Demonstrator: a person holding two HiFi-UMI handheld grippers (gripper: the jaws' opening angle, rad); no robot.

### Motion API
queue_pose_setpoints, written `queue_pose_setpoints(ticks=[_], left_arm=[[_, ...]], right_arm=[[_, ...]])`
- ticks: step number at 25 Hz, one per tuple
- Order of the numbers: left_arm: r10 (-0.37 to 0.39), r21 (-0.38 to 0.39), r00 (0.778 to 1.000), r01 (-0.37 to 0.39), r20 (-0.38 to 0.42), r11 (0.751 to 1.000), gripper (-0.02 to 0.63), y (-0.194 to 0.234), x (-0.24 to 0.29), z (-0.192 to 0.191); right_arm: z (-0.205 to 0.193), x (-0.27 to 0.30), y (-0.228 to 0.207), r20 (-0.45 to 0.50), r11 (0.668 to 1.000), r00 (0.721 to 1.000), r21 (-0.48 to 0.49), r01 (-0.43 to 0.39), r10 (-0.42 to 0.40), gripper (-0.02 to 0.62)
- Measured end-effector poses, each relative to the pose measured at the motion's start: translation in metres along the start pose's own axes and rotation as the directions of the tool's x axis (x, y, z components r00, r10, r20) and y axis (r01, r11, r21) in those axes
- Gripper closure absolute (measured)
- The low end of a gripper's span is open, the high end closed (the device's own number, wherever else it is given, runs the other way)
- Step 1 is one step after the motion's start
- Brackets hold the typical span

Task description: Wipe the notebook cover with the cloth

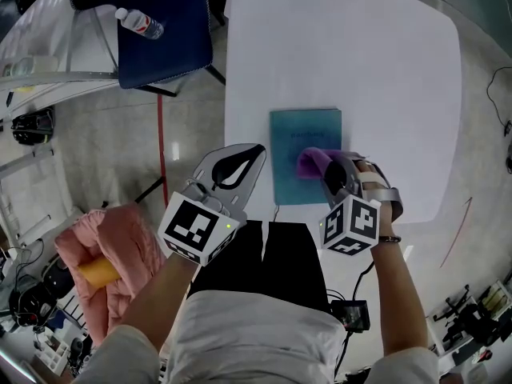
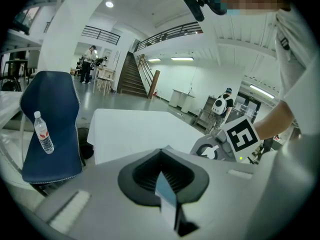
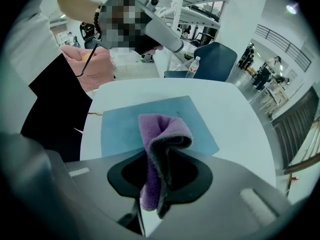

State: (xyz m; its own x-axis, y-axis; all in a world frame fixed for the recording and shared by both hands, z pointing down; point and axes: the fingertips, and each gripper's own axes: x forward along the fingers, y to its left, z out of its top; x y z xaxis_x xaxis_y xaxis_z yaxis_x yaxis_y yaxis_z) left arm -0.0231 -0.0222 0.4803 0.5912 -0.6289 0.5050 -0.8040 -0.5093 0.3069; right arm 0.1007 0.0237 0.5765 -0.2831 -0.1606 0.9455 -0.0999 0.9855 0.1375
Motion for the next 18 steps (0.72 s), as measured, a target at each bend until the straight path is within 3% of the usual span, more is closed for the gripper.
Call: queue_pose_setpoints(ticks=[7,18], left_arm=[[-0.011,0.000,1.000,0.011,-0.003,1.000,0.606,-0.009,0.000,-0.004],[-0.029,0.011,1.000,0.029,-0.001,1.000,0.606,-0.025,0.005,-0.004]], right_arm=[[-0.005,-0.005,0.022,-0.001,0.999,0.999,0.002,-0.036,0.036,0.486],[-0.019,-0.019,0.064,-0.036,0.984,0.983,0.004,-0.180,0.180,0.486]])
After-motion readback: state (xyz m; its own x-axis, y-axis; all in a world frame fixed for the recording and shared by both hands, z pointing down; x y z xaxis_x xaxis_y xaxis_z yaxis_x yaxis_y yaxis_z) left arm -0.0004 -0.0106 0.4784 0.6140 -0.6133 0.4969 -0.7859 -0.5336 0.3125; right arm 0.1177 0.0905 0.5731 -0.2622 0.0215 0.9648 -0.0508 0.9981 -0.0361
